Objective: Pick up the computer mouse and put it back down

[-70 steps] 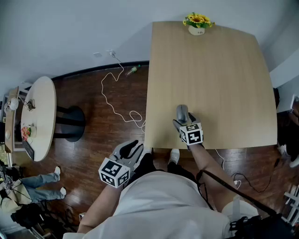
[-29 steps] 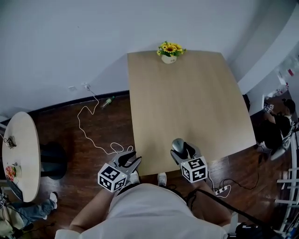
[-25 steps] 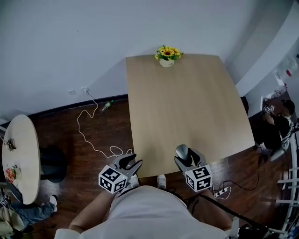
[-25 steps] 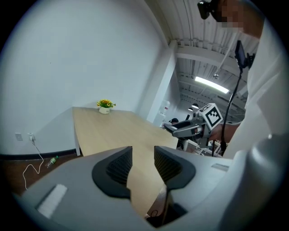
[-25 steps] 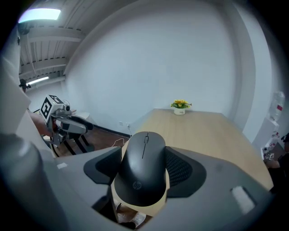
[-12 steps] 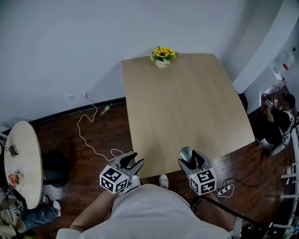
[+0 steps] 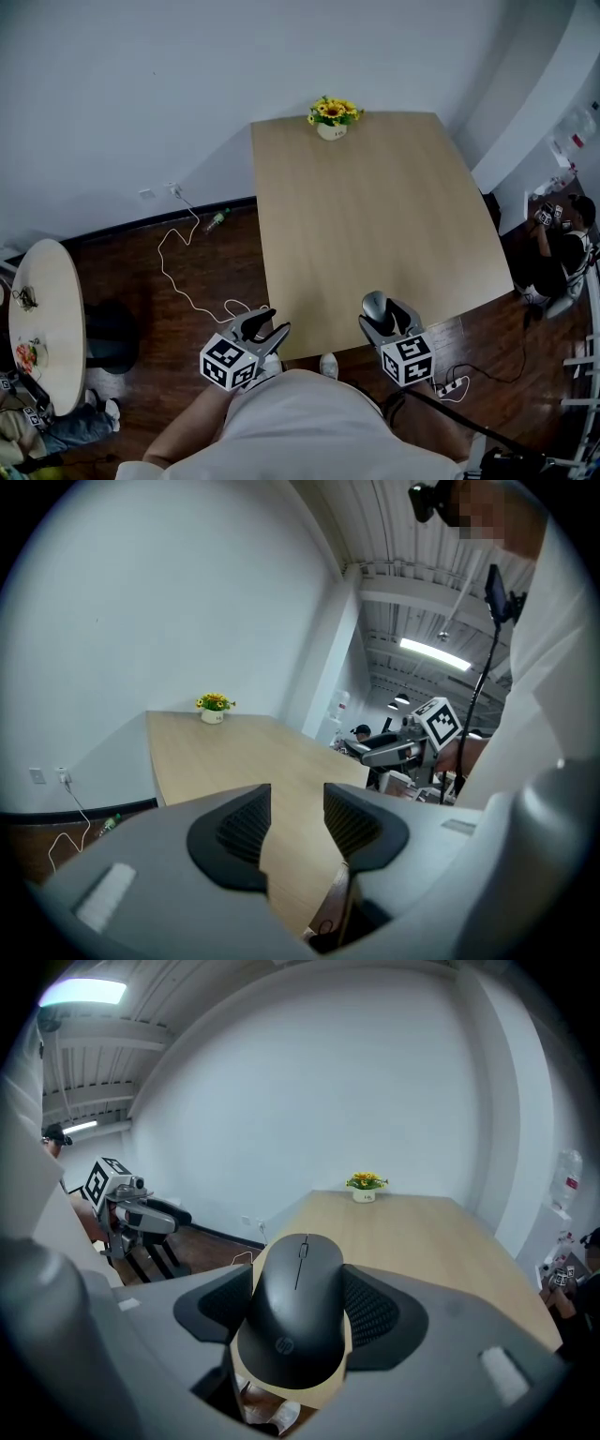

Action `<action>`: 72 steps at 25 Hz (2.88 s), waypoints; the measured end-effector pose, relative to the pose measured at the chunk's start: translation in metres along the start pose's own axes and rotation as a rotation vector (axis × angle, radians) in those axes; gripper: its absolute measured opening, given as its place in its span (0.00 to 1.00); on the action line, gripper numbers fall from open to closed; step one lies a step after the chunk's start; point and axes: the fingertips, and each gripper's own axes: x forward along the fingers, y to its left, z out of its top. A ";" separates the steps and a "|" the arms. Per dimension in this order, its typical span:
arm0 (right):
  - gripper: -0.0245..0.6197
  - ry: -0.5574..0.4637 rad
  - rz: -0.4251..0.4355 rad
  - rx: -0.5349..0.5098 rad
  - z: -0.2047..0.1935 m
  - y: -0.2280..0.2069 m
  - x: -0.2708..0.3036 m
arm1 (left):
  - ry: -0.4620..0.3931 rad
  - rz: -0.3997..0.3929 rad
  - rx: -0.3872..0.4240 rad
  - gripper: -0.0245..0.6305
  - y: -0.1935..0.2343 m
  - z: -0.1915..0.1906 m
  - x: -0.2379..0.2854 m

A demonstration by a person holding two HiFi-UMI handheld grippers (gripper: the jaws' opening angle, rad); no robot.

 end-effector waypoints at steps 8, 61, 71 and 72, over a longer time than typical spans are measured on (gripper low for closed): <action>0.51 0.082 0.027 0.017 -0.026 -0.032 0.086 | -0.010 0.043 -0.009 0.26 -0.001 -0.003 -0.012; 0.67 0.126 0.089 -0.096 -0.053 -0.020 0.161 | -0.005 0.143 -0.067 0.26 0.018 -0.014 -0.040; 0.67 -0.024 0.094 -0.111 0.013 0.014 0.042 | -0.003 0.049 -0.027 0.26 0.009 -0.007 -0.017; 0.67 -0.030 0.089 -0.116 0.015 0.017 0.033 | -0.002 0.041 -0.024 0.26 0.008 -0.006 -0.015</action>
